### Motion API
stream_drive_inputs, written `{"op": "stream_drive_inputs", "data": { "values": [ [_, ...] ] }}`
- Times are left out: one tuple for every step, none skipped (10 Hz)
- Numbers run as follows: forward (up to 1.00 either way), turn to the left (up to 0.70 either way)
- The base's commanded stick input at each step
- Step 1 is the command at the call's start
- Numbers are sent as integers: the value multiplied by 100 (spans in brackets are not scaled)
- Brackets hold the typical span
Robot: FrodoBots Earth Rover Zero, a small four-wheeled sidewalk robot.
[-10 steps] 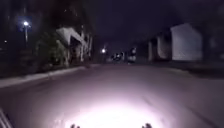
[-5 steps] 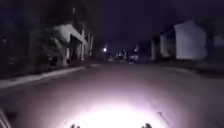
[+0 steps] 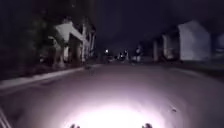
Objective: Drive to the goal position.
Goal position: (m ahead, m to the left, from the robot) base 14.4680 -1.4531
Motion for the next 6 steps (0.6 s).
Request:
{"op": "stream_drive_inputs", "data": {
  "values": [
    [100,0],
    [100,0],
    [100,0],
    [100,0],
    [100,0],
    [100,0]
  ]
}}
